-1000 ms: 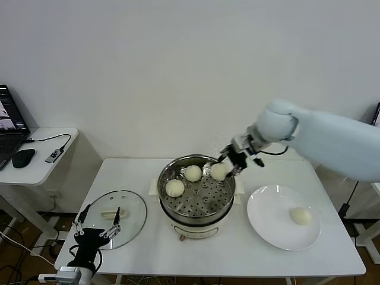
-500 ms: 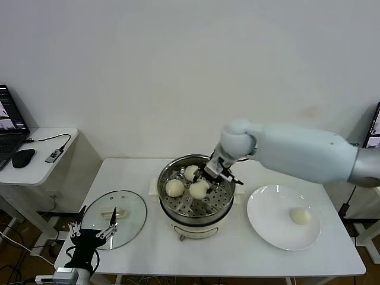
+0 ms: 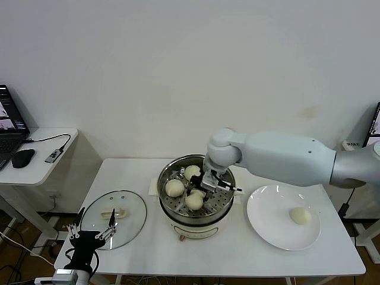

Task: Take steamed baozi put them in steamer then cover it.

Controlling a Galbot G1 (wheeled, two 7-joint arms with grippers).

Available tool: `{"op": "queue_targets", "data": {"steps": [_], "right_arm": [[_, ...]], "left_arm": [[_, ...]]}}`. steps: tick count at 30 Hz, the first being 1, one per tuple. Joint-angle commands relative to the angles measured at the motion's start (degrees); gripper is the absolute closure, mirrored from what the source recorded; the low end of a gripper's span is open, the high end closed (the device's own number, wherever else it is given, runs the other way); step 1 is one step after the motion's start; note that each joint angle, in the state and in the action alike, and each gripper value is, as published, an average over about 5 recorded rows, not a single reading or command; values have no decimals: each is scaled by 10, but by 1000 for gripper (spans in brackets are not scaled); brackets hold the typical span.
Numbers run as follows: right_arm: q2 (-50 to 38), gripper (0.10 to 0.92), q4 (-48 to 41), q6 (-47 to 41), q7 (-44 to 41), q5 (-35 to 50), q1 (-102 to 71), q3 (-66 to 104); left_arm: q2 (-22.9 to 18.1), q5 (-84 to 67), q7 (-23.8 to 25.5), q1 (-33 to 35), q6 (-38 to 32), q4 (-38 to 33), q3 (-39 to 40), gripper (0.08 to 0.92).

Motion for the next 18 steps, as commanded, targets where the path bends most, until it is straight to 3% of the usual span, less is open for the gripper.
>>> {"op": "queue_targets", "data": {"steps": [1, 11, 18], "right_arm": [[5, 455, 11, 27, 0, -11, 2, -6], [-60, 235, 36, -30, -12, 48, 47, 18], [-164, 203, 44, -238, -36, 88, 86, 44]], "left_arm": [[-1, 1, 0, 0, -1, 1, 1, 177], [6, 0, 0, -1, -1, -2, -5, 177], [17, -2, 1, -1, 0, -4, -7, 177]]}}
